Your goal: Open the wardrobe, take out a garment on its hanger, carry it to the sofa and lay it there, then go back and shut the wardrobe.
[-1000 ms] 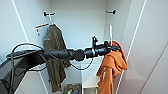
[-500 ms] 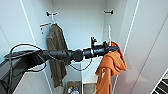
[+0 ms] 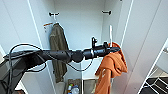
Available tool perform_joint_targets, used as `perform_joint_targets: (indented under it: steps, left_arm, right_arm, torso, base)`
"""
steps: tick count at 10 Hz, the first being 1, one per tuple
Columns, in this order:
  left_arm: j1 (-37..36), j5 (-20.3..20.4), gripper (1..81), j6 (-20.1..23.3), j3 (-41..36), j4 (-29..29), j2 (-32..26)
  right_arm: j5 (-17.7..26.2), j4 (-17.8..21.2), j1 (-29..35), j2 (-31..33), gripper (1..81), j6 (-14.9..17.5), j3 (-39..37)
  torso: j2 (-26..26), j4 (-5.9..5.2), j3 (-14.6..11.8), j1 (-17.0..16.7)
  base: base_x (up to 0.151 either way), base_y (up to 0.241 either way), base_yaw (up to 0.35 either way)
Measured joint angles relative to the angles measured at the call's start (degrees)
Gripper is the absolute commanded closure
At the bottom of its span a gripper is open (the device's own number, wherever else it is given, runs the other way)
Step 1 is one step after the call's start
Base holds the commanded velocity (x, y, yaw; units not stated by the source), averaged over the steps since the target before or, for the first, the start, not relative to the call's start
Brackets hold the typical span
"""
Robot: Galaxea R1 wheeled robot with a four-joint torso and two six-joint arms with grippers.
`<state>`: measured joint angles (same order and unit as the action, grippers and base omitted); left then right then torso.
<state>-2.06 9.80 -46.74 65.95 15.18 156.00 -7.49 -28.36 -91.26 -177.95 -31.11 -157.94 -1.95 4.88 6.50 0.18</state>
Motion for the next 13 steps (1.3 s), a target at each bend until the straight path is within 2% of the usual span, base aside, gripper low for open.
perform_joint_targets:
  steps: [3, 9, 13]
  left_arm:
    - [0.0, 0.0, 81.1, 0.07, -0.4, 0.0, -0.71]
    - [1.44, -0.05, 81.1, 0.05, -2.01, 0.0, -2.08]
    - [1.84, -0.46, 81.1, 0.0, -2.52, -0.4, -2.19]
  right_arm:
    - [-0.01, 0.0, 0.0, 0.0, 1.0, 0.0, 0.0]
    - [0.0, 0.0, -0.02, -0.01, 1.0, -0.02, 0.0]
    - [0.05, -0.02, -0.11, 0.05, 1.0, 0.0, 0.0]
  torso:
    - [0.0, 0.0, 0.0, 0.0]
    - [0.0, 0.0, 0.0, -0.02]
    - [-0.02, 0.0, 0.0, -0.09]
  base:
    - [-0.133, 0.0, 0.0]
    - [-0.124, -0.066, 0.0]
    - [-0.034, 0.0, 0.0]
